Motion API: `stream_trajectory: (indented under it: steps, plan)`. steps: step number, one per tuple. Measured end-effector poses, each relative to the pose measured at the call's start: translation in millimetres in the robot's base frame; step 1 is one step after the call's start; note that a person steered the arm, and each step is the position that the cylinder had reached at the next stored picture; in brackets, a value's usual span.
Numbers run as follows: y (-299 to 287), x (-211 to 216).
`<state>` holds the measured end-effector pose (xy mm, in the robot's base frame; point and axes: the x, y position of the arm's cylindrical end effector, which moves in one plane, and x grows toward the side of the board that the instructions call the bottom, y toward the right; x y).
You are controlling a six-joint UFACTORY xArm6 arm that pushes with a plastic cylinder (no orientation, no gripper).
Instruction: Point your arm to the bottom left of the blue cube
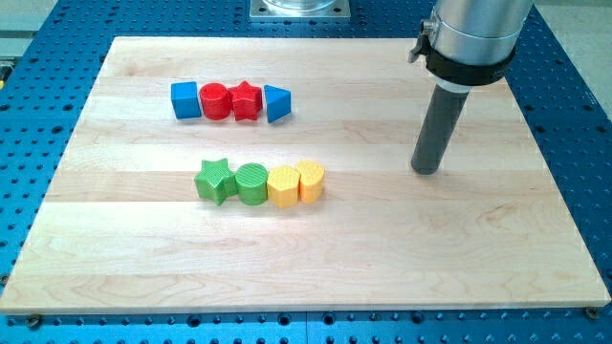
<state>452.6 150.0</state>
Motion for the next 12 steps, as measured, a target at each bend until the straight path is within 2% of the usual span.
stream_trajectory:
  steps: [1,4,5,6,7,9,10,11,12]
  plan:
    - [-1,-7]
    - [-20,-128]
    - [-91,-178]
    - [-127,-196]
    - [-177,-202]
    - [-323,-210]
    - [-378,-200]
    - [-425,-199]
    - [-434,-170]
